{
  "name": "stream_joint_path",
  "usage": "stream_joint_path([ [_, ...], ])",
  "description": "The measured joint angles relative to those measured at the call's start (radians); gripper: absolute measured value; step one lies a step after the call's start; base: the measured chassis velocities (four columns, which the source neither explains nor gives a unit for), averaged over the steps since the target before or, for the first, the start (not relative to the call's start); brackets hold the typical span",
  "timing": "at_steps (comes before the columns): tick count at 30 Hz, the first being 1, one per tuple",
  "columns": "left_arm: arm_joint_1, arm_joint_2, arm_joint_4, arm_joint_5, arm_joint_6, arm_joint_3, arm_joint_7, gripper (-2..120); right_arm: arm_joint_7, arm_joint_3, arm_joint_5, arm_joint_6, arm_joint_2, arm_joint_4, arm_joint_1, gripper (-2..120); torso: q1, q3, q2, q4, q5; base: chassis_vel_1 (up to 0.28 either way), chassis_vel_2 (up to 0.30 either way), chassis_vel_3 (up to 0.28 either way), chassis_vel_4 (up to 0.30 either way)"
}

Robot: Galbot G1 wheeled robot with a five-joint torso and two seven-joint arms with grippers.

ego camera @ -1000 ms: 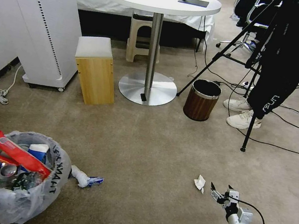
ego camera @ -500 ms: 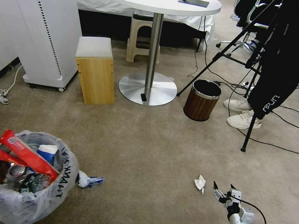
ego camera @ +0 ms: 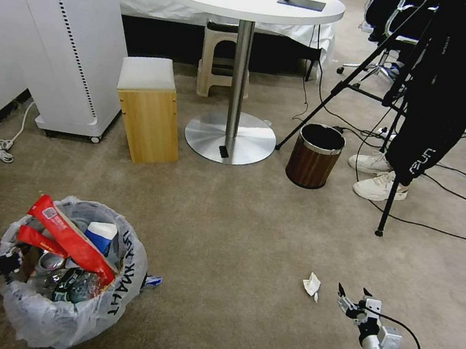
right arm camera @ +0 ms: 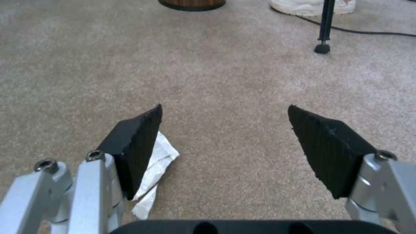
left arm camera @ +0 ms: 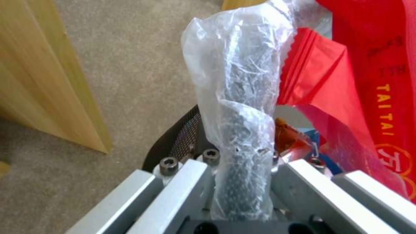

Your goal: Pick up the trash bin and place the garbage on the floor into it.

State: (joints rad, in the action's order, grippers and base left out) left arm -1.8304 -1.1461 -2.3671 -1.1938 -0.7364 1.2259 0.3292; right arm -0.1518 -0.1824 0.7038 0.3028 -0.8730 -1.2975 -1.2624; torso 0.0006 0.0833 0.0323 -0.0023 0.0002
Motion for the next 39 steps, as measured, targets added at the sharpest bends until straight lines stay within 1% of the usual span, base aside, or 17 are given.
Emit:
stream_joint_path([
  [3,0.012,0.002,0.023,0.003,0.0,0.0,-0.001,1,0.001,0.0,-0.002,0.0,0.0,-0.004,-0.003,76,0.0,0.0,0.0,0.0,-0.0004,0.0,0.0,0.0,0.0],
  [4,0.024,0.007,0.053,0.003,0.0,0.0,-0.001,1,0.001,0.0,-0.003,0.0,-0.001,-0.011,-0.007,76,0.0,0.0,0.0,0.0,-0.0003,0.0,0.0,0.0,0.0],
  [5,0.024,0.007,0.053,0.003,0.0,0.0,-0.001,1,0.001,0.0,-0.003,0.0,-0.001,-0.011,-0.007,76,0.0,0.0,0.0,0.0,-0.0003,0.0,0.0,0.0,0.0],
  [6,0.029,0.01,0.074,0.004,0.001,0.0,-0.001,1,0.001,-0.001,-0.004,0.0,-0.002,-0.015,-0.012,76,0.0,0.0,0.0,-0.0001,-0.0002,0.0,0.0,0.0,0.0],
  [7,0.033,0.012,0.106,0.012,0.001,0.0,-0.002,1,0.001,-0.003,-0.007,0.0,-0.003,-0.018,-0.017,79,0.0,0.0,0.0,-0.0002,-0.0004,0.0,0.0,0.0,0.0],
  [10,0.034,0.012,0.116,0.016,0.001,0.0,-0.003,1,0.001,-0.004,-0.008,0.0,-0.003,-0.02,-0.02,80,0.0,0.0,0.0,-0.0001,-0.0005,0.0,0.0,0.0,0.0],
  [11,0.034,0.012,0.148,0.027,0.001,0.001,-0.01,1,0.001,-0.008,-0.011,0.001,-0.003,-0.024,-0.024,80,0.0,0.0,0.0,0.0,-0.0003,0.0,0.0,0.0,0.0],
  [13,0.035,0.011,0.18,0.049,0.001,0.001,-0.024,1,0.0,-0.012,-0.012,0.001,-0.001,-0.031,-0.03,80,0.0,0.0,0.0,0.0,-0.0004,0.0,0.0,0.0,0.0],
  [17,0.038,0.011,0.202,0.059,0.001,0.001,-0.027,1,-0.001,-0.019,-0.012,0.001,0.003,-0.04,-0.035,80,0.0,0.0,0.0,0.0001,-0.0003,0.0,0.0,0.0,0.0],
  [27,0.042,0.01,0.202,0.056,0.001,0.005,-0.027,1,-0.007,-0.04,-0.008,0.0,0.003,-0.061,-0.058,80,0.0,0.0,0.0,0.0,-0.0003,0.0,0.0,0.0,0.0],
  [35,0.05,-0.001,0.177,0.058,0.001,-0.001,-0.025,1,-0.021,-0.035,0.063,-0.035,-0.004,-0.062,-0.055,80,0.0,0.0,0.0,0.0,-0.0002,0.0,0.0,0.0,0.0],
  [39,0.05,-0.008,0.164,0.059,0.001,-0.003,-0.025,1,-0.017,-0.012,0.083,-0.039,-0.009,-0.035,-0.044,80,0.0,0.0,0.0,0.0,-0.0001,0.0,0.0,0.0,0.0],
])
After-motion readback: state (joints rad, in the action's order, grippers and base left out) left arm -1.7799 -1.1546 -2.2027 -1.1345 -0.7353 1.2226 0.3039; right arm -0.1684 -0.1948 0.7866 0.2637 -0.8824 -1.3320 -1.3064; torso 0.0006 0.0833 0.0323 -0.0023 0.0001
